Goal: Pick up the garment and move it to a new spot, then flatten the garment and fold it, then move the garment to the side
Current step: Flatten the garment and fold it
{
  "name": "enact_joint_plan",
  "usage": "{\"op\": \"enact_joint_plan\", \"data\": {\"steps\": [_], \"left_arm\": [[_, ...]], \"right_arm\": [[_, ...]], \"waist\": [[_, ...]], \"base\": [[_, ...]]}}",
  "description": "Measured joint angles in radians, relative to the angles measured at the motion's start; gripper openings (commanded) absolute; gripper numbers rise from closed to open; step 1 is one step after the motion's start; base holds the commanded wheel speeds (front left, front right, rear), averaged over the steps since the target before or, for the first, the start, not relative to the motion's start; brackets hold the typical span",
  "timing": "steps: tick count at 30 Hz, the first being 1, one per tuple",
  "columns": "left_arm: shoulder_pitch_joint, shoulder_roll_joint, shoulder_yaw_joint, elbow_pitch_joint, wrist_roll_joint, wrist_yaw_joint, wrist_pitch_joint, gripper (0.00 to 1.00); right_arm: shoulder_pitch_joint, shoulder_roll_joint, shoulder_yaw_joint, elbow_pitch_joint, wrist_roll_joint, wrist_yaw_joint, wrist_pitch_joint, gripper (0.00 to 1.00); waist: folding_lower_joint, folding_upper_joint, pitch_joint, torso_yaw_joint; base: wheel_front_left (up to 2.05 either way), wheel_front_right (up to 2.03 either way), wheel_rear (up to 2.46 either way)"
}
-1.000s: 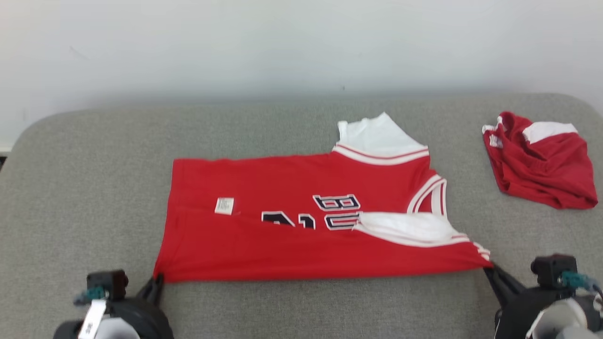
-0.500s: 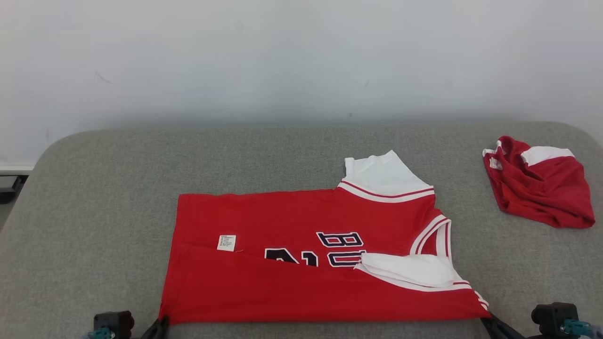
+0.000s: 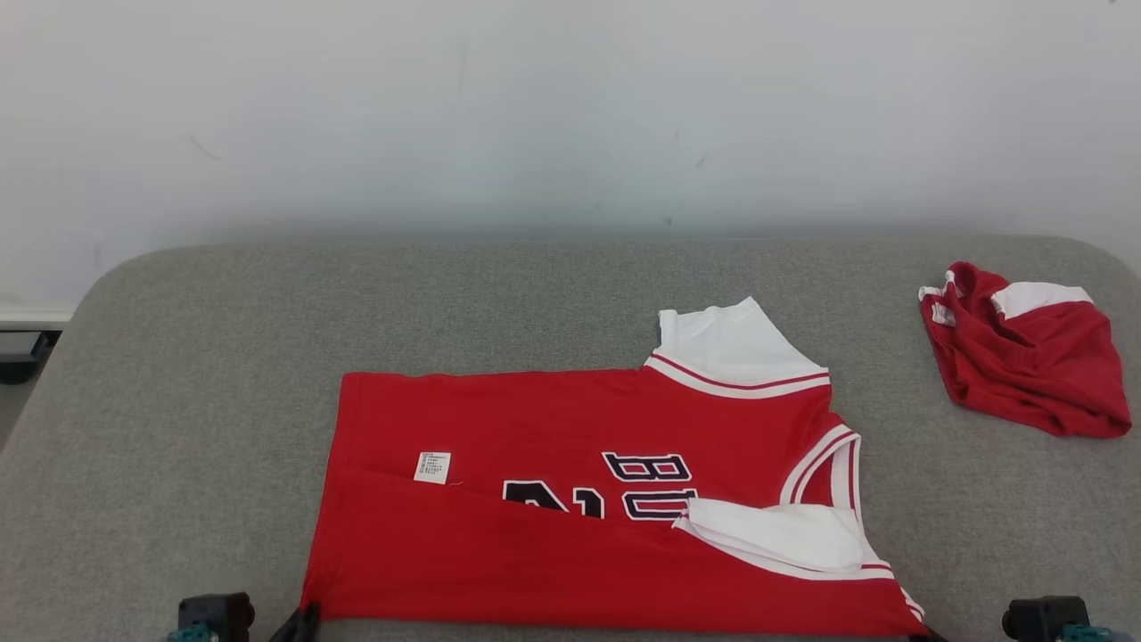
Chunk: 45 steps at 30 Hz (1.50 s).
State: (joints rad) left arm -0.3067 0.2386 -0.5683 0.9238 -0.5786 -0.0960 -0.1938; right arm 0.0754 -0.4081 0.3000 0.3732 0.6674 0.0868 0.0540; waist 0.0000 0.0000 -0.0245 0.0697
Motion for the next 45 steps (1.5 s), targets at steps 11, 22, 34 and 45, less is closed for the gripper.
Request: {"op": "enact_joint_plan", "data": {"steps": [11, 22, 34, 45], "left_arm": [[0.018, 0.015, 0.017, -0.038, -0.013, 0.024, 0.006, 1.0], [0.033, 0.024, 0.057, -0.175, -0.028, 0.052, -0.03, 1.0], [0.061, 0.041, 0.111, -0.358, -0.014, 0.126, -0.054, 1.0], [0.155, 0.082, 0.139, -0.522, 0.048, 0.185, -0.057, 1.0]], "right_arm": [[0.012, -0.003, -0.042, -0.073, 0.088, -0.003, 0.025, 1.0], [0.06, -0.016, -0.089, -0.237, 0.158, 0.011, 0.016, 1.0], [0.042, -0.002, -0.156, -0.346, 0.097, -0.066, -0.1, 1.0], [0.09, 0.023, -0.203, -0.399, 0.019, -0.156, -0.214, 1.0]], "waist": [[0.0, 0.0, 0.0, 0.0], [0.0, 0.0, -0.001, 0.003], [0.0, 0.0, 0.001, -0.002], [0.0, 0.0, -0.007, -0.004]], "base": [[0.0, 0.0, 0.0], [0.0, 0.0, 0.0], [0.0, 0.0, 0.0], [0.0, 0.0, 0.0]]}}
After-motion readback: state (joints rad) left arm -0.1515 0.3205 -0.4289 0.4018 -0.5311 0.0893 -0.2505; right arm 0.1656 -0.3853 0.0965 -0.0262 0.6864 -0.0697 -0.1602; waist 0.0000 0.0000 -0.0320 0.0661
